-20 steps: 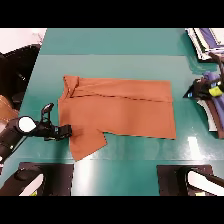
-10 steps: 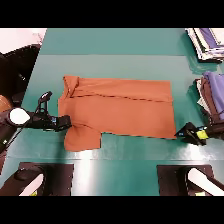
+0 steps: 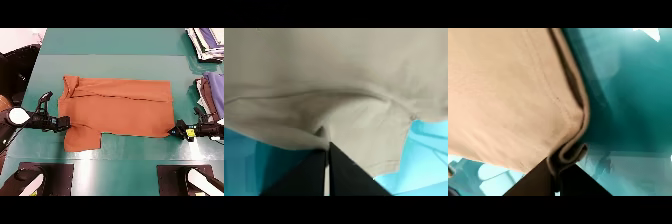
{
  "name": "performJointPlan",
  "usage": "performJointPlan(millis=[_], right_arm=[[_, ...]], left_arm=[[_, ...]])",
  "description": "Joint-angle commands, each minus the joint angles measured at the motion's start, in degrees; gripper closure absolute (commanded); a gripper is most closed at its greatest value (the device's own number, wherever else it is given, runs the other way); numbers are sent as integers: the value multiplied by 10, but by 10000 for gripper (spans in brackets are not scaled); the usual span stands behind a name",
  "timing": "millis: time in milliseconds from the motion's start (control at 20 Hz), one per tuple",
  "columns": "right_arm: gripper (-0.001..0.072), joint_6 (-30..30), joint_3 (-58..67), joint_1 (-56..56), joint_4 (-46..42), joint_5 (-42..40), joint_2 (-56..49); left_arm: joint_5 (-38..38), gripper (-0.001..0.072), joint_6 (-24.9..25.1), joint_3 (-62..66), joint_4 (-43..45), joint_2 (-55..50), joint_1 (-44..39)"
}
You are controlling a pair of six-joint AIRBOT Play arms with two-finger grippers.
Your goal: Fold the shirts.
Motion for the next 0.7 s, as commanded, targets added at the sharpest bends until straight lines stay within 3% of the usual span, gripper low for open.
performJointPlan(millis=[0,100,200,500,650], right_arm=[[697,-8,-1,8,5,4,52],[697,-10,-1,-6,2,33,92],[698,-10,-1,-26,-23,75,139],[698,-6,25,-54,-152,229,273],[698,21,104,-53,-157,221,282]], left_arm=[[-40,683,1,1,12,1,0],[-54,683,0,0,23,17,-14],[-71,684,-34,0,49,67,-39],[-232,682,-109,13,21,202,-93],[-187,682,-101,69,55,202,-93]])
